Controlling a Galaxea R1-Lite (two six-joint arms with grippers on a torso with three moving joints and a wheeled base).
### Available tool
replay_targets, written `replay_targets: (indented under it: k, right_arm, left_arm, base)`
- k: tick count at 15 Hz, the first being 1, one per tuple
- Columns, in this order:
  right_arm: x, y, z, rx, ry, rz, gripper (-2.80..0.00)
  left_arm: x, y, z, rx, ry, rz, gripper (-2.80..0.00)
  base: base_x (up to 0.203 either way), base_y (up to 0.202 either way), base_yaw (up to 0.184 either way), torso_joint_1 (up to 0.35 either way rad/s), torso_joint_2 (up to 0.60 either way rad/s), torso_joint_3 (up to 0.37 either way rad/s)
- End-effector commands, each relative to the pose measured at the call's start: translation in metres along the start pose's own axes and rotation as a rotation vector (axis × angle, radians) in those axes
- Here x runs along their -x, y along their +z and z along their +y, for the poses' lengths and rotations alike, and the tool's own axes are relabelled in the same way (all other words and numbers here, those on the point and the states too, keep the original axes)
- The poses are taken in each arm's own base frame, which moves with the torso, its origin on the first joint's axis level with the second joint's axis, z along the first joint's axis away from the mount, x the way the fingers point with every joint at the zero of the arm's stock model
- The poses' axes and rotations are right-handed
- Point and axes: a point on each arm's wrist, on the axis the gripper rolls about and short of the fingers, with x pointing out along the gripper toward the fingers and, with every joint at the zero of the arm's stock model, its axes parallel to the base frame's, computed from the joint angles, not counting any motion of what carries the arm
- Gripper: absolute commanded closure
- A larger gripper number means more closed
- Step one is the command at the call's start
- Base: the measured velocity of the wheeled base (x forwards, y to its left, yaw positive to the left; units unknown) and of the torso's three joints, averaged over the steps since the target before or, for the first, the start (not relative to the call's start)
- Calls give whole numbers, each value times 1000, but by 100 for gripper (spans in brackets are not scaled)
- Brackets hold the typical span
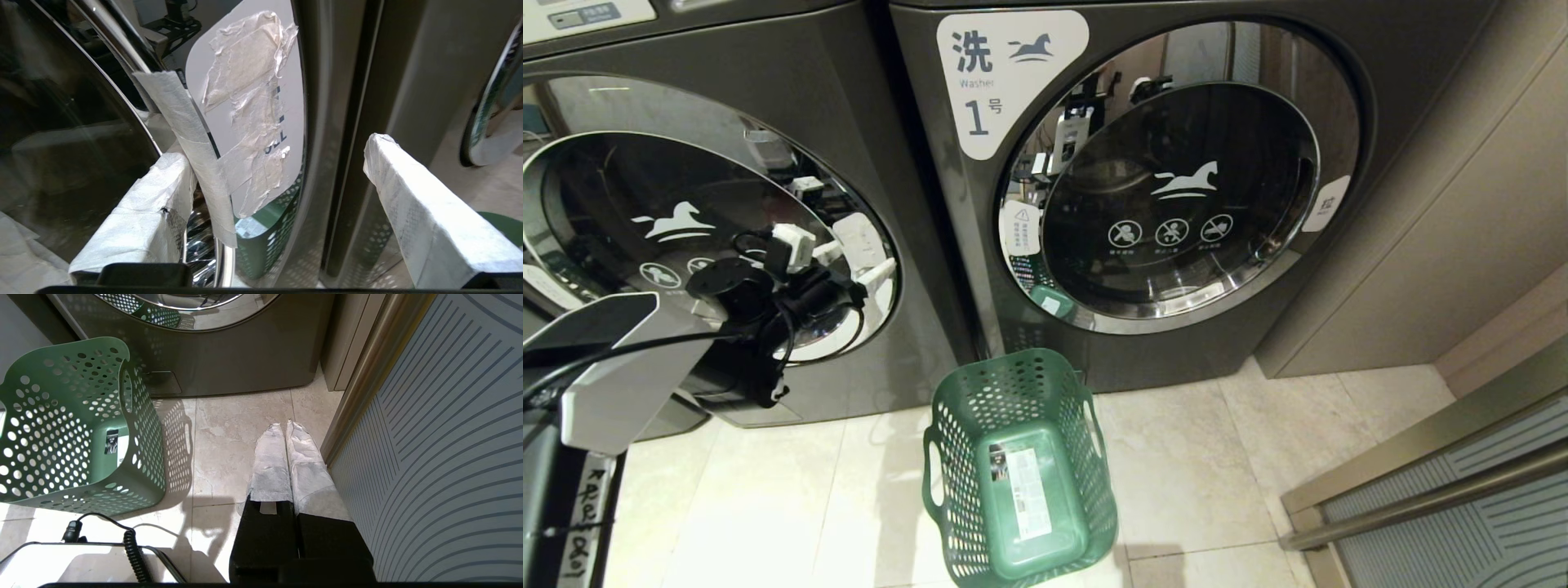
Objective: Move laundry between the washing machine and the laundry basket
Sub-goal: Open the lid of the washing machine
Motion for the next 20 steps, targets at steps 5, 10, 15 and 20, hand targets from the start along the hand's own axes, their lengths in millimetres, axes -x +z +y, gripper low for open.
replay_targets:
  k: [5, 10, 15, 20]
  right_arm:
    - [0, 0, 0, 0, 0, 0, 0]
    - [0, 0, 0, 0, 1, 0, 0]
    - [0, 0, 0, 0, 0, -1, 0]
    - [0, 0, 0, 0, 0, 0, 0]
  left_arm:
    - [-5, -7, 3, 100, -148, -29, -280]
    - [-5, -10, 0, 145, -272, -22, -280]
    - [-4, -9, -7, 143, -448, -22, -280]
    - [-4, -8, -12, 139, -570, -23, -280]
  base:
    - [0, 0, 0, 0, 0, 0]
    - [0, 0, 0, 0, 0, 0]
    - [0, 0, 0, 0, 0, 0]
    - [0, 0, 0, 0, 0, 0]
